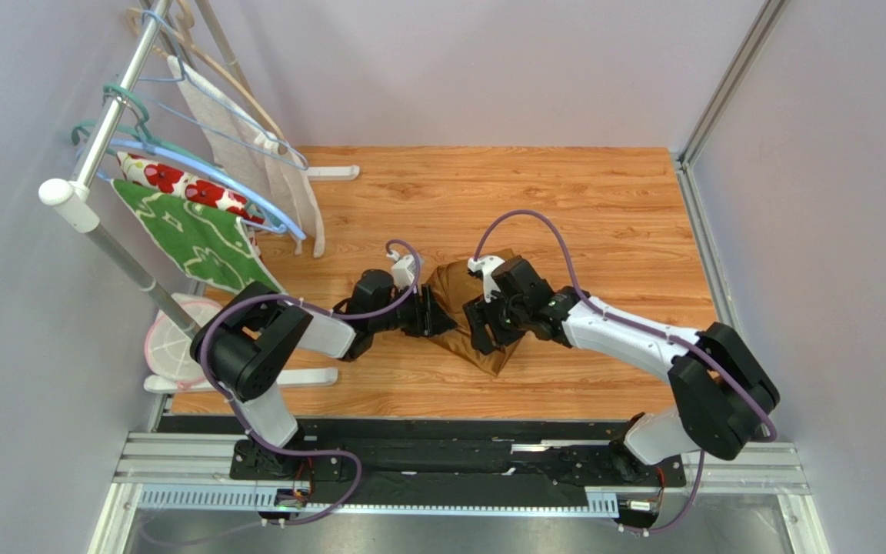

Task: Fold the napkin, place the utensils inside, and roll it up
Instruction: Roll the napkin with the utensil

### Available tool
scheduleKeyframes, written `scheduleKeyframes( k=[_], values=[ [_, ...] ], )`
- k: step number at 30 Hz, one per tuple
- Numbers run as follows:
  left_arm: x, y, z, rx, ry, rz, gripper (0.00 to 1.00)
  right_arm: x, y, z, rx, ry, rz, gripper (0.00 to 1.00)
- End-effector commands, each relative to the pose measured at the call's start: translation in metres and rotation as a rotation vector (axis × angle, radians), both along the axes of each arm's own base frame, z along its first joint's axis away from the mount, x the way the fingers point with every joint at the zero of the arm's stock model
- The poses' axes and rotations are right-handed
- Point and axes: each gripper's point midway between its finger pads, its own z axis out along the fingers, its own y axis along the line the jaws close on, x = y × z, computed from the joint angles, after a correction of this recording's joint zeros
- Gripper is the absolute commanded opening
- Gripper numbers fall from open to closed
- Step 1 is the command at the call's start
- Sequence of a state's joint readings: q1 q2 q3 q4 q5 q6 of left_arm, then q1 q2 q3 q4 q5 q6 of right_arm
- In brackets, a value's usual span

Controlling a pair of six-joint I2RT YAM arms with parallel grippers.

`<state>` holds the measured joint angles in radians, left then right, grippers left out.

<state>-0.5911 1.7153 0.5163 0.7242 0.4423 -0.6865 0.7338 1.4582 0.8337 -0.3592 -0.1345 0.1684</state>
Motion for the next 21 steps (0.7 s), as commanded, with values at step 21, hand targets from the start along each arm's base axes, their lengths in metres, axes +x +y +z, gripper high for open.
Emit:
scheduleKeyframes(
  k=[21],
  values=[
    [-0.012,0.021,-0.012,0.124,0.155,-0.107,0.53,-0.020,0.035,-0.052,-0.267,-0.168,0.238,0.65]
  ],
)
